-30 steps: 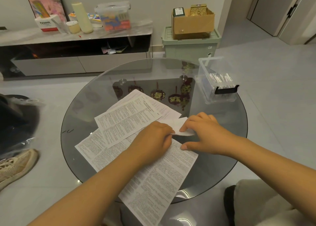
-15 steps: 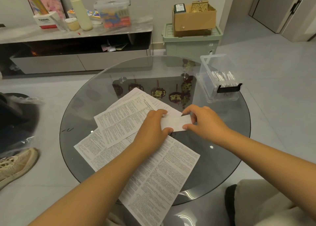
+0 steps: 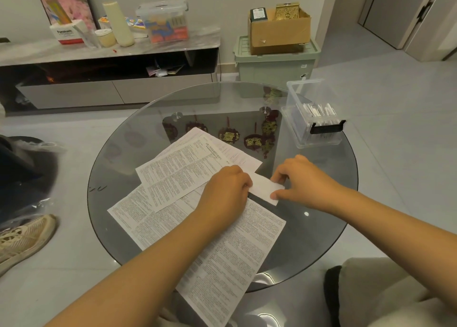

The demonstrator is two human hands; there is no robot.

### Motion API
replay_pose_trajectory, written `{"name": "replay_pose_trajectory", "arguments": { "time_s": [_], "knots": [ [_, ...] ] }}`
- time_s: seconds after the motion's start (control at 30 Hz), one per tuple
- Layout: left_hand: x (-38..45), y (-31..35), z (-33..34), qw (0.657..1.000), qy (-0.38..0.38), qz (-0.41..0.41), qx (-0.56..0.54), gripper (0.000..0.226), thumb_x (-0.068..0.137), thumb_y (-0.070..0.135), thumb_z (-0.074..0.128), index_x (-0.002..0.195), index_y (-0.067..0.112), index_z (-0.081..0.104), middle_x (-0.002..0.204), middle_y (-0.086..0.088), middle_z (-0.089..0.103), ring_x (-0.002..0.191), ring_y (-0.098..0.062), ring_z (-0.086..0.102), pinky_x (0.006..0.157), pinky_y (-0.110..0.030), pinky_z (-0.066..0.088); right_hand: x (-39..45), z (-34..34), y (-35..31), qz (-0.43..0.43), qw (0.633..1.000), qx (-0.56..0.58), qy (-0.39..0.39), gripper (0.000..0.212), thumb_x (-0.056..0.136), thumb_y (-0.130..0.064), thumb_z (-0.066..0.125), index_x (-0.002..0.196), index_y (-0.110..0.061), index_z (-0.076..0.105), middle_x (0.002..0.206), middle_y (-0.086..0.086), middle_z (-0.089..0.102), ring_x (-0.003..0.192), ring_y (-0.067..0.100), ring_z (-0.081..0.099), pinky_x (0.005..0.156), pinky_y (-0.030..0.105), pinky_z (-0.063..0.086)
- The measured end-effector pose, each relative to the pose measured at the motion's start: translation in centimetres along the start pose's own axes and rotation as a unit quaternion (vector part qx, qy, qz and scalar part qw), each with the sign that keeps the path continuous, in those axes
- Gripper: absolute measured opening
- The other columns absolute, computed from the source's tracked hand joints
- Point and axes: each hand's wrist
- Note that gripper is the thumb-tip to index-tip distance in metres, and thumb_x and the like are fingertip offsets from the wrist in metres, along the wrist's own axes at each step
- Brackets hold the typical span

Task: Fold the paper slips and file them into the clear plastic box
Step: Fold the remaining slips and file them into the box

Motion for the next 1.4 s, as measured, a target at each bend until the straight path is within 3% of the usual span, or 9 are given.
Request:
{"name": "replay_pose_trajectory", "arguments": {
  "time_s": [0.13, 0.33, 0.43, 0.6, 0.77, 1.0, 1.17, 1.27, 1.4],
  "knots": [
    [-0.6, 0.2, -0.2, 0.999, -0.026, 0.046, 0.006, 0.026, 0.092, 0.033, 0.051, 0.113, 0.024, 0.065, 0.116, 0.010, 0.059, 0.105, -0.006, 0.048, 0.084, -0.016, 0.035, -1.5, -0.2, -0.5, -0.011, 0.999, -0.022, -0.024, 0.030, 0.072, -0.041, 0.076, 0.093, -0.022, 0.064, 0.092, -0.008, 0.059, 0.090, 0.007, 0.044, 0.078, 0.028, 0.047],
    [-1.4, -0.1, -0.8, 0.991, -0.103, 0.078, 0.041, 0.045, 0.090, 0.048, 0.051, 0.131, 0.029, 0.053, 0.140, 0.011, 0.045, 0.127, -0.007, 0.039, 0.103, -0.024, 0.031, -2.3, -0.4, -0.4, -0.095, 0.993, -0.064, -0.027, 0.031, 0.077, -0.040, 0.071, 0.103, -0.030, 0.060, 0.103, -0.013, 0.053, 0.099, 0.007, 0.041, 0.086, 0.028, 0.044],
    [-1.6, -0.2, -0.6, 0.988, -0.124, 0.082, 0.047, 0.052, 0.091, 0.050, 0.048, 0.138, 0.028, 0.046, 0.148, 0.009, 0.036, 0.134, -0.009, 0.032, 0.109, -0.026, 0.025, -2.4, -0.6, -0.3, -0.131, 0.985, -0.104, -0.040, 0.022, 0.084, -0.040, 0.063, 0.103, -0.031, 0.064, 0.111, -0.014, 0.056, 0.106, 0.006, 0.044, 0.089, 0.027, 0.043],
    [-1.6, -0.1, 0.1, 0.986, -0.141, 0.087, 0.034, 0.059, 0.092, 0.052, 0.045, 0.143, 0.024, 0.037, 0.155, 0.004, 0.024, 0.141, -0.013, 0.022, 0.116, -0.032, 0.019, -2.2, -0.7, -0.2, -0.162, 0.974, -0.158, -0.015, 0.022, 0.087, -0.045, 0.056, 0.103, -0.032, 0.065, 0.107, -0.015, 0.060, 0.101, 0.007, 0.049, 0.087, 0.024, 0.041],
    [-1.1, -0.2, 0.2, 0.987, -0.136, 0.085, 0.028, 0.059, 0.092, 0.052, 0.045, 0.143, 0.024, 0.039, 0.154, 0.003, 0.025, 0.141, -0.013, 0.021, 0.116, -0.032, 0.018, -1.8, -0.3, -0.1, -0.174, 0.968, -0.180, 0.019, 0.021, 0.089, -0.039, 0.050, 0.100, -0.029, 0.065, 0.101, -0.013, 0.062, 0.096, 0.008, 0.050, 0.084, 0.022, 0.039],
    [-0.7, 0.0, 0.1, 0.990, -0.101, 0.093, 0.014, 0.056, 0.087, 0.056, 0.052, 0.132, 0.023, 0.054, 0.145, 0.000, 0.041, 0.133, -0.015, 0.033, 0.112, -0.034, 0.025, -1.4, -0.4, 0.4, -0.130, 0.988, -0.085, 0.019, 0.012, 0.086, -0.031, 0.057, 0.091, -0.026, 0.067, 0.091, -0.009, 0.063, 0.090, 0.008, 0.051, 0.077, 0.029, 0.045],
    [-0.3, 0.3, 0.2, 0.994, -0.081, 0.073, -0.001, 0.046, 0.088, 0.051, 0.053, 0.126, 0.025, 0.059, 0.136, 0.003, 0.050, 0.126, -0.013, 0.040, 0.107, -0.034, 0.030, -1.0, -1.0, 0.8, -0.092, 0.995, 0.032, 0.006, 0.006, 0.087, -0.026, 0.059, 0.091, -0.025, 0.063, 0.087, -0.012, 0.060, 0.082, -0.001, 0.050, 0.074, 0.015, 0.042],
    [0.1, 0.4, 0.5, 0.996, -0.062, 0.040, -0.050, 0.032, 0.089, 0.041, 0.056, 0.108, 0.018, 0.068, 0.115, 0.003, 0.061, 0.108, -0.012, 0.048, 0.095, -0.033, 0.040, -0.6, -0.7, 1.1, -0.070, 0.994, 0.086, 0.000, 0.003, 0.088, -0.027, 0.058, 0.087, -0.029, 0.059, 0.088, -0.011, 0.064, 0.085, 0.009, 0.059, 0.077, 0.030, 0.051],
    [1.0, 0.5, 0.9, 0.994, -0.040, -0.018, -0.104, 0.024, 0.091, 0.031, 0.057, 0.080, 0.011, 0.065, 0.085, 0.004, 0.058, 0.078, -0.010, 0.049, 0.067, -0.024, 0.039, -0.3, -0.1, 0.9, -0.036, 0.989, 0.145, 0.016, 0.006, 0.092, -0.032, 0.051, 0.089, -0.029, 0.054, 0.087, -0.008, 0.065, 0.075, 0.012, 0.058, 0.066, 0.024, 0.046]
  ]
}}
Point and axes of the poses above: each hand's wrist, its own x-axis towards the middle knuckle, its own z-axis out of the palm, y = z × x
